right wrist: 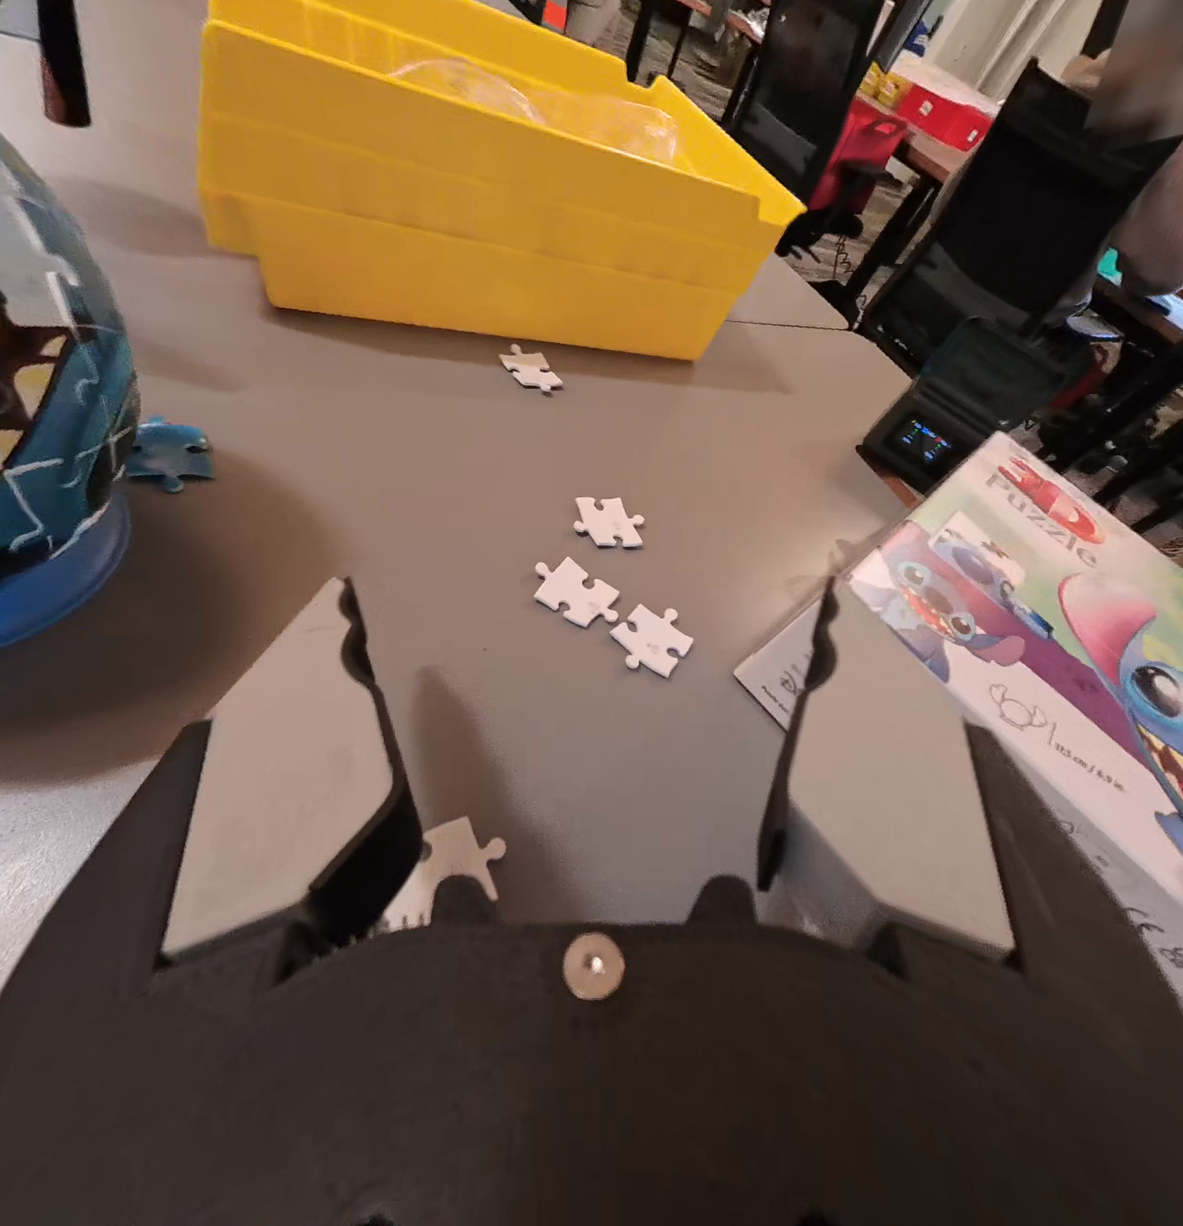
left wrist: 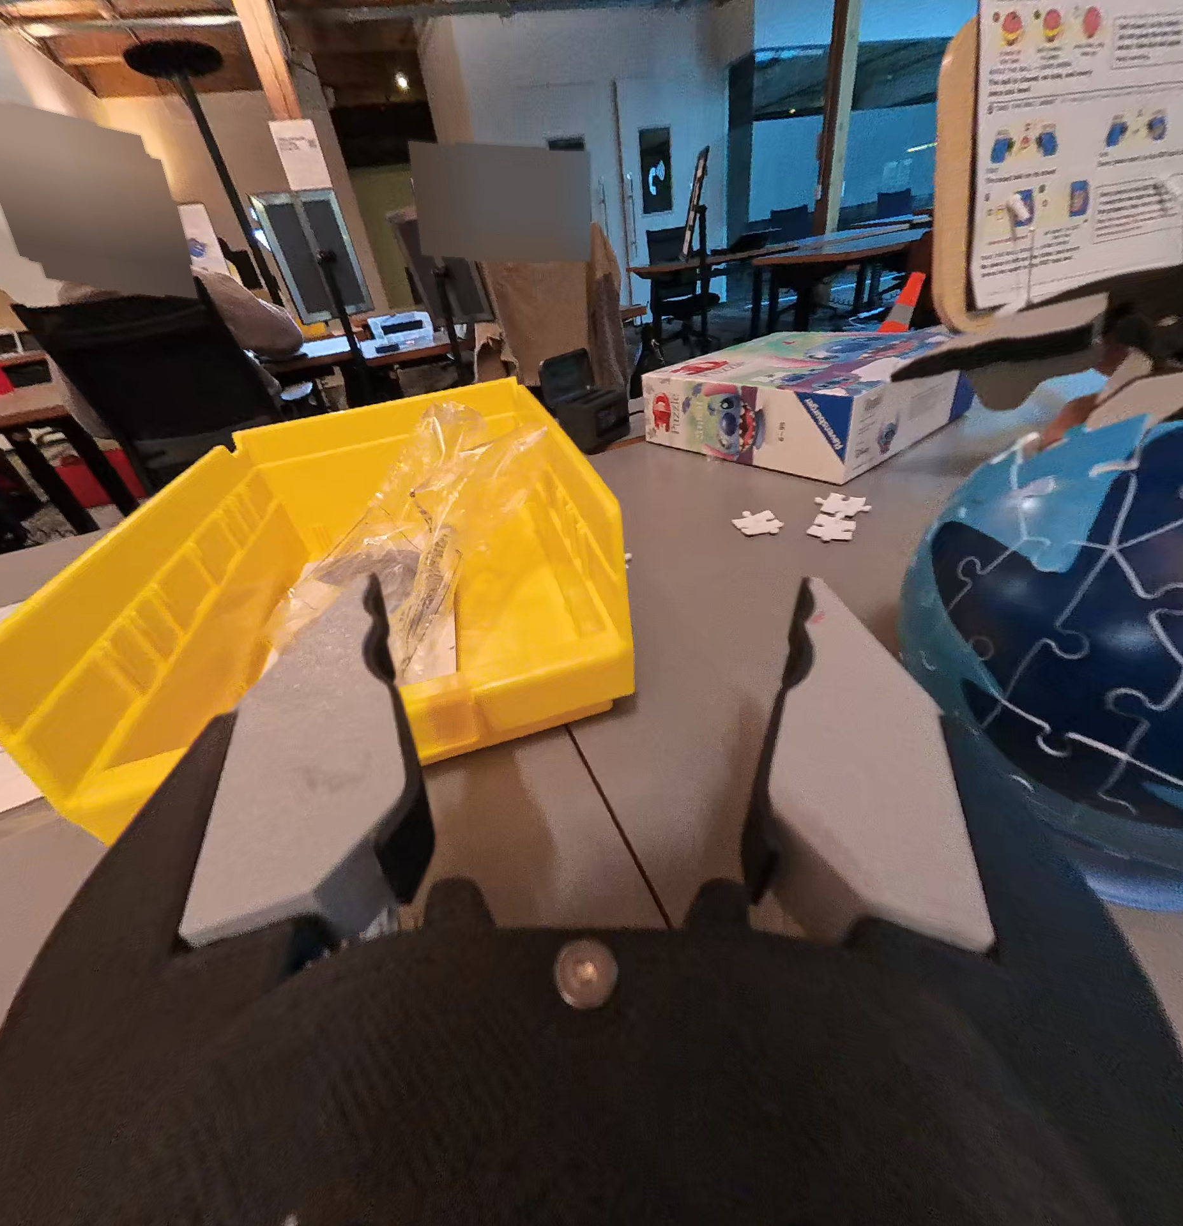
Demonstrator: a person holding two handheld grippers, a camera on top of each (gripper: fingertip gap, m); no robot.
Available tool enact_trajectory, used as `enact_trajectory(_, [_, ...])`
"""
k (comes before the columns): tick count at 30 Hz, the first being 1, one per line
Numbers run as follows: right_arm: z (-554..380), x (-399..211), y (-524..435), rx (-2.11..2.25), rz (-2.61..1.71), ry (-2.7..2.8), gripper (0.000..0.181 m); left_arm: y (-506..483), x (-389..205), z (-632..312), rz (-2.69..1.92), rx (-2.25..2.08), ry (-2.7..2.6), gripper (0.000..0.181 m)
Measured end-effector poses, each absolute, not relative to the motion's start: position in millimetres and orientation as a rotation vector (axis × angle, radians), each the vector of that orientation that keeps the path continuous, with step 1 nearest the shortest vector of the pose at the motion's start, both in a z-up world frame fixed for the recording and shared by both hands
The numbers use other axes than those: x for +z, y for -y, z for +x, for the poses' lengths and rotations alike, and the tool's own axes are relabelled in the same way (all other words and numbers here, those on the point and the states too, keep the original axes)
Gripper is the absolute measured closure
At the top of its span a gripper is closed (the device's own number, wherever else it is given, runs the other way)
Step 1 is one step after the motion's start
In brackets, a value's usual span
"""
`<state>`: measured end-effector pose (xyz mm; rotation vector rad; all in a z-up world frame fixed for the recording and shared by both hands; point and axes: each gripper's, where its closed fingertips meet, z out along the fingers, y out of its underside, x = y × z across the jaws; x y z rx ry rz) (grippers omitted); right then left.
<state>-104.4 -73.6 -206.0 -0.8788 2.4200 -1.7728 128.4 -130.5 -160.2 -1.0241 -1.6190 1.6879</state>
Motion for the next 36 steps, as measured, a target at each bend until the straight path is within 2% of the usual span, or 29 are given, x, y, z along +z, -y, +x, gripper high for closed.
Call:
enact_trajectory(3, [-106.6, -210.2, 70.4, -1.709, -0.814, -2.43, 0.057, 128.6, -160.8, 128.0, -1.045, 1.733, 1.63, 0.058])
enact_trajectory(4, [-108.5, -209.6, 69.8, -1.712, -0.804, -2.43, 0.062, 124.9, -161.3, 126.5, -1.063, 1.717, 1.617, 0.067])
enact_trajectory(5, [-113.0, -207.5, 69.7, -1.738, -0.798, -2.443, 0.068, 120.7, -160.5, 125.6, -1.074, 1.707, 1.591, 0.086])
enact_trajectory(6, [-117.1, -203.2, 69.3, -1.782, -0.801, -2.45, 0.076, 119.2, -159.3, 126.4, -1.07, 1.71, 1.58, 0.093])
enact_trajectory(8, [-113.0, -194.1, 63.8, -1.839, -0.839, -2.383, 0.09, 116.2, -159.9, 126.0, -1.074, 1.679, 1.571, 0.1])
enact_trajectory(12, [-81.9, -196.8, 49.6, -1.637, -0.868, -2.195, 0.092, 116.0, -160.5, 125.7, -1.063, 1.626, 1.564, 0.102])
enact_trajectory(13, [-74.0, -199.0, 46.2, -1.558, -0.884, -2.15, 0.096, 115.6, -160.7, 125.4, -1.062, 1.612, 1.56, 0.104])
enact_trajectory(14, [-68.9, -200.6, 44.9, -1.498, -0.901, -2.119, 0.112, 114.3, -161.1, 124.6, -1.068, 1.598, 1.554, 0.108])
enact_trajectory(15, [-64.6, -200.0, 45.2, -1.468, -0.921, -2.084, 0.115, 110.3, -162.0, 122.5, -1.091, 1.576, 1.538, 0.112])
enact_trajectory(16, [-58.2, -198.0, 43.6, -1.435, -0.963, -2.033, 0.108, 104.5, -164.0, 119.5, -1.13, 1.54, 1.516, 0.114])
enact_trajectory(18, [-41.1, -197.4, 27.5, -1.304, -1.139, -1.893, 0.105, 87.5, -170.4, 114.2, -1.237, 1.423, 1.454, 0.101])
enact_trajectory(20, [-34.3, -203.8, 18.3, -1.214, -1.293, -1.829, 0.124, 69.7, -180.0, 114.1, -1.354, 1.269, 1.394, 0.098])
enact_trajectory(22, [-35.4, -206.9, 33.5, -1.263, -1.305, -1.881, 0.113, 63.0, -196.0, 117.8, -1.495, 1.187, 1.405, 0.09])
enact_trajectory(23, [-36.0, -207.0, 43.0, -1.282, -1.276, -1.913, 0.105, 60.9, -204.2, 120.1, -1.567, 1.163, 1.414, 0.091])
enact_trajectory(24, [-34.3, -207.5, 48.3, -1.262, -1.252, -1.927, 0.106, 60.6, -211.2, 121.1, -1.62, 1.145, 1.43, 0.091])
enact_trajectory(26, [-26.3, -209.2, 50.1, -1.156, -1.24, -1.929, 0.118, 55.6, -222.1, 117.4, -1.686, 1.082, 1.456, 0.098])
enact_trajectory(28, [-13.3, -212.1, 43.1, -1.043, -1.299, -1.911, 0.108, 42.5, -234.0, 110.4, -1.755, 0.983, 1.474, 0.102])
enact_trajectory(30, [-2.9, -222.5, 30.6, -0.934, -1.406, -1.896, 0.119, 28.7, -244.4, 105.5, -1.839, 0.915, 1.472, 0.097])
enact_trajectory(31, [-0.3, -228.9, 26.4, -0.908, -1.465, -1.895, 0.119, 22.5, -248.0, 104.6, -1.87, 0.884, 1.468, 0.097])
enact_trajectory(32, [0.5, -234.1, 23.0, -0.896, -1.531, -1.89, 0.111, 17.3, -248.8, 103.7, -1.88, 0.862, 1.46, 0.097])
enact_trajectory(36, [14.6, -230.1, 8.6, -0.91, -1.654, -1.745, 0.116, 0.8, -242.0, 103.6, -1.881, 0.833, 1.406, 0.1])
